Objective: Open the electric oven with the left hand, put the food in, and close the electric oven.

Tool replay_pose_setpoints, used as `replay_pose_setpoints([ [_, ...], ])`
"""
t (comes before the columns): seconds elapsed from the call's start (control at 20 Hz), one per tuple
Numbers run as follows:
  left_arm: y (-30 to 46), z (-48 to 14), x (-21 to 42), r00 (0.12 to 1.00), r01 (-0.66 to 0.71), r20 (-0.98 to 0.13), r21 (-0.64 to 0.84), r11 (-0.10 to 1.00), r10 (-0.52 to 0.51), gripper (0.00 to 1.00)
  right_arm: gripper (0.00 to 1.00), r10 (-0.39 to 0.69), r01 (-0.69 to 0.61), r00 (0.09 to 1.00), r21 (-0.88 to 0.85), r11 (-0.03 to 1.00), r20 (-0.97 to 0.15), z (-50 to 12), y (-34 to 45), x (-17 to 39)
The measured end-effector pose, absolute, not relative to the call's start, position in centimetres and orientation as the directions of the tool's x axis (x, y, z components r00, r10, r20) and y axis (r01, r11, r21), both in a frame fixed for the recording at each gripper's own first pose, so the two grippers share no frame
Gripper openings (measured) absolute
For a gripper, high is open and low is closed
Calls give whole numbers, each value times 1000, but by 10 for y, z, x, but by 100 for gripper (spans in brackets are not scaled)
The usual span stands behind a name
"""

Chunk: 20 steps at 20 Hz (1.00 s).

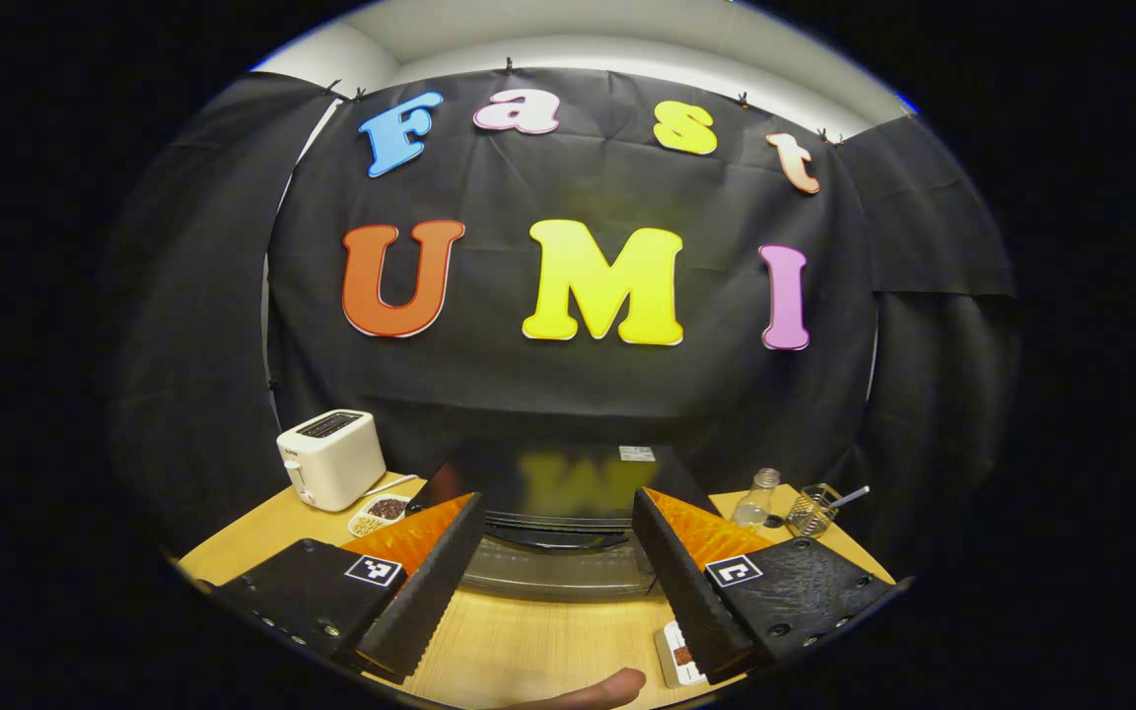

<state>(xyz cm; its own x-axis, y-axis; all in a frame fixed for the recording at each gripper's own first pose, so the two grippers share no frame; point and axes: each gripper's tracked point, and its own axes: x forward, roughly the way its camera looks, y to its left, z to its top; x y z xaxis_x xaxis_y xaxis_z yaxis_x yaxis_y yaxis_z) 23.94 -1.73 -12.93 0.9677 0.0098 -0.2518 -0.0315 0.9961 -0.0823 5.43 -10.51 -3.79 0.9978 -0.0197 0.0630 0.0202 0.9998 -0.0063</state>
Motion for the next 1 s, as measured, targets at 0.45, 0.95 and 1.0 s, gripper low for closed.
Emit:
replay_pose_setpoints([
  [0.45, -23, -195, 304, 931, 8, -366, 28, 1000, 3, 96, 99, -32, 33, 998, -17, 999, 47, -38, -119, 44],
  [0.95, -23, -224, 307, 889, 32, -457, -24, 999, -39, 95, 99, -41, 47, 994, -59, 997, 97, -17, -120, 21],
  [1.0, -23, -224, 304, 891, 29, -453, -32, 999, -40, 94, 99, -40, 46, 994, -59, 997, 102, -13, -118, 18],
])
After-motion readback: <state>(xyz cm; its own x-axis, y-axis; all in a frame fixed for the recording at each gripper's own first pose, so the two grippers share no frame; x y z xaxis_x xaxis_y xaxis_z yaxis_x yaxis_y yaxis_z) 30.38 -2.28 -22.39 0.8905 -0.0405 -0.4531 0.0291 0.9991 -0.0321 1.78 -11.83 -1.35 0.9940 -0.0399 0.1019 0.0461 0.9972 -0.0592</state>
